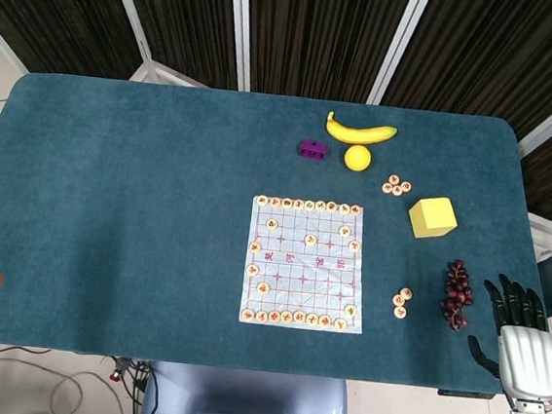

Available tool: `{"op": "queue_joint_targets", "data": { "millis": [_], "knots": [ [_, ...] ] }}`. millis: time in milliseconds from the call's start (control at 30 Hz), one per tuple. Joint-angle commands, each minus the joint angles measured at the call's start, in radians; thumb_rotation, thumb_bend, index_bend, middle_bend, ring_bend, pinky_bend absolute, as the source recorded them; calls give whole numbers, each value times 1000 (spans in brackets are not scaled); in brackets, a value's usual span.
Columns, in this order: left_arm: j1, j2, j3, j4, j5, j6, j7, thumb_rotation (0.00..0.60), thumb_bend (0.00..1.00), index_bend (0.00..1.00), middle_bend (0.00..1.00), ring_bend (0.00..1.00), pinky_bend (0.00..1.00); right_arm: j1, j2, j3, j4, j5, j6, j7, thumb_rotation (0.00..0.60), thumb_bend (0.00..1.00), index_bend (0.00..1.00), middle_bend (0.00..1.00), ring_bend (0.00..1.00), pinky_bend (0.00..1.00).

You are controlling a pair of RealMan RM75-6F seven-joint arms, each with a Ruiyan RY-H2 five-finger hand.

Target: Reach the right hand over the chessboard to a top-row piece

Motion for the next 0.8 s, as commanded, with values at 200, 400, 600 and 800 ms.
{"op": "queue_joint_targets", "data": {
  "millis": [200, 400, 600, 800],
  "knots": [
    [5, 5, -3, -4, -1, 7, -10, 600, 39, 54, 0, 0, 70, -1, 10, -5, -9, -4, -3, 13, 600, 367, 85, 0, 0, 70],
    [4, 7, -5, -3, -4, 5, -13, 600, 40, 54, 0, 0, 70, -1, 11, -9, -17, 1, -13, 19, 600, 368, 85, 0, 0, 70],
    [3, 5, -7, -2, -3, 7, -14, 600, 40, 54, 0, 0, 70, 3, 6, -8, -13, 11, -25, 22, 600, 367, 86, 0, 0, 70],
    [5, 3, -3, -4, -1, 8, -7, 600, 40, 54, 0, 0, 70, 5, 5, -8, -17, 29, -43, 48, 600, 367, 85, 0, 0, 70]
  ]
}}
